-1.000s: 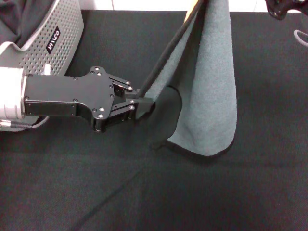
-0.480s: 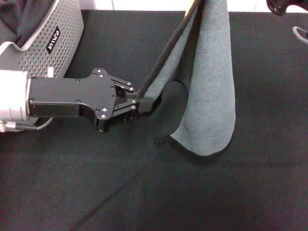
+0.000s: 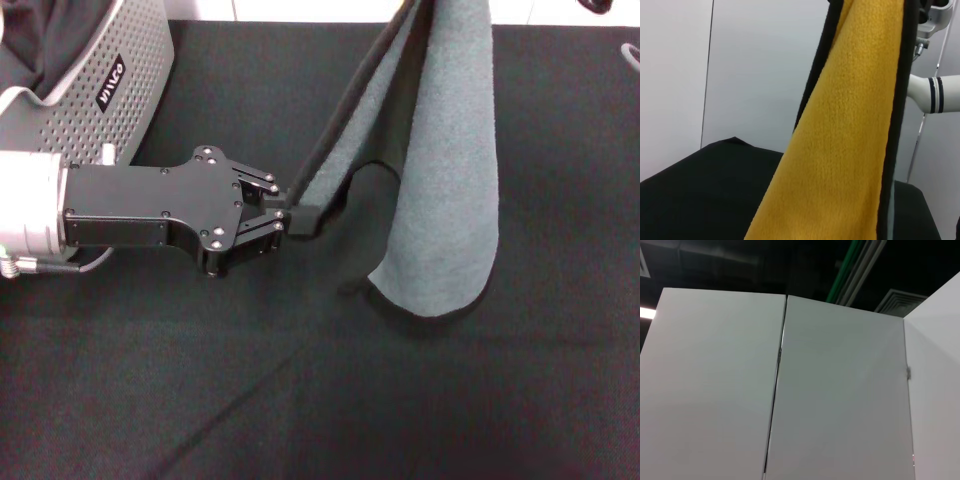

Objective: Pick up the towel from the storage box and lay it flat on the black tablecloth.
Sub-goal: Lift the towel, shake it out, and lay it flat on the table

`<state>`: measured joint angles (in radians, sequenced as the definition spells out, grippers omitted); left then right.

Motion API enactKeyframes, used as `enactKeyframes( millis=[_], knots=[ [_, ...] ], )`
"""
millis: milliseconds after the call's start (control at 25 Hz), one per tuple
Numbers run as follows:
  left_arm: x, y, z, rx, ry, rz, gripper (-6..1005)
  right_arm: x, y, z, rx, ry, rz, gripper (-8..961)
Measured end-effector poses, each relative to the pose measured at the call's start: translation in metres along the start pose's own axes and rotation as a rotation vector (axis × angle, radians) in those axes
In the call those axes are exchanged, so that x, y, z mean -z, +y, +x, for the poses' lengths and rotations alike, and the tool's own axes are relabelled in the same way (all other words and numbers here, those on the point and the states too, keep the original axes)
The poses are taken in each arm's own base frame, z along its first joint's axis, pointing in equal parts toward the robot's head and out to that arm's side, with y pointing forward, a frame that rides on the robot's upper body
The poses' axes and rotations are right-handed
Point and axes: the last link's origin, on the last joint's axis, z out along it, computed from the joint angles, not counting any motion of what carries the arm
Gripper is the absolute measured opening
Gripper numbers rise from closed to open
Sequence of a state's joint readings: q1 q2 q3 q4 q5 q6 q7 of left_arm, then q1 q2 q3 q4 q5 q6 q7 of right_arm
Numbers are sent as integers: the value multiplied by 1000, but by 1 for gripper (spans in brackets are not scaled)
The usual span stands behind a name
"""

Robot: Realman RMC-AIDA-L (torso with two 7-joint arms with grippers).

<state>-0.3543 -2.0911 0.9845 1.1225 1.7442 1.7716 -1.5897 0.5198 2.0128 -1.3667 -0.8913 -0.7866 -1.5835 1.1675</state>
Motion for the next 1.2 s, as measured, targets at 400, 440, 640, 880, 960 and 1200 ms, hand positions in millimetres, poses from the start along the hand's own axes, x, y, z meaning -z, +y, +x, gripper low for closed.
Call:
enactKeyframes(
  millis=[400,440,640,880,960,1200],
  knots=[
    [-1,0,-1,-5,0,-3,95,2,0,-4,2,-28,11,21],
    [-1,0,-1,-4,0,-4,94,2,0,-4,2,-28,11,21],
    [-4,-1,-3,5,6,-15,93,2,0,-4,2,-29,11,22],
    [-4,-1,-3,0,8,-19,91,2,0,-4,1,-29,11,23],
    [-5,-1,-3,0,11,-19,90,2,0,-4,1,-28,11,23],
    [-8,-1,-4,6,17,-30,88,2,0,-5,1,-35,14,24]
  ],
)
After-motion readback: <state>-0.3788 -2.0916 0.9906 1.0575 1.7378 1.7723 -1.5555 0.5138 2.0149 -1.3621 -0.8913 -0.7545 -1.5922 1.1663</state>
